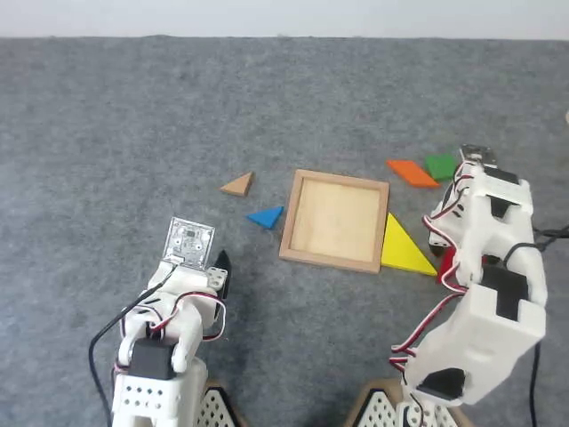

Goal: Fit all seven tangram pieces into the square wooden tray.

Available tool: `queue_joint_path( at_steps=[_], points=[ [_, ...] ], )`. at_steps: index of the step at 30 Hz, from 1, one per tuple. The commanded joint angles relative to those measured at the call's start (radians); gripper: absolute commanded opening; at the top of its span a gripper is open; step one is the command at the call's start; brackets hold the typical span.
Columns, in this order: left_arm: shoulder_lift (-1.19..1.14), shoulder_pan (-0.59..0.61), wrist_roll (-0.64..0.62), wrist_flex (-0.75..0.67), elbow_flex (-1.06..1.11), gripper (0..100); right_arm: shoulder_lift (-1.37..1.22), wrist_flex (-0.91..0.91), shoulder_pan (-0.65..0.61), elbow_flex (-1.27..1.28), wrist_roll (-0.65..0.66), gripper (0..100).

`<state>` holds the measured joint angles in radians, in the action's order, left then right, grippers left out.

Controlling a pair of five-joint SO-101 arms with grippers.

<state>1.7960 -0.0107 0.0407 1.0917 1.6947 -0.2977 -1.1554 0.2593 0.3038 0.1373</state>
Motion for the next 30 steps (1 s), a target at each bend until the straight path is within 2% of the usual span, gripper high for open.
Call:
queue_joint_path(
  at_steps=[1, 4, 6, 9, 17, 21, 25, 30],
  points=[
    [0.014, -0.006, -0.008, 0.003, -0.012, 11, 0.022, 0.004, 0.012, -0.002, -0.009, 23.2],
    [0.014, -0.006, -0.008, 0.003, -0.012, 11, 0.022, -0.010, 0.016, -0.002, -0.006, 11.0],
    [0.014, -0.006, -0.008, 0.003, -0.012, 11, 0.021, -0.012, 0.016, -0.002, -0.003, 8.0],
    [0.014, -0.006, -0.008, 0.003, -0.012, 11, 0.021, -0.012, 0.016, -0.002, -0.006, 10.2],
    [0.014, -0.006, -0.008, 0.003, -0.012, 11, 0.035, -0.021, 0.012, -0.023, -0.009, 8.7],
    [0.014, -0.006, -0.008, 0.003, -0.012, 11, 0.035, -0.104, 0.024, -0.081, -0.002, 9.1],
    [0.014, -0.006, -0.008, 0.003, -0.012, 11, 0.048, -0.163, 0.084, -0.173, -0.002, 9.2],
    [0.014, -0.006, -0.008, 0.003, -0.012, 11, 0.225, -0.185, 0.166, -0.146, 0.000, 16.3]
  ],
)
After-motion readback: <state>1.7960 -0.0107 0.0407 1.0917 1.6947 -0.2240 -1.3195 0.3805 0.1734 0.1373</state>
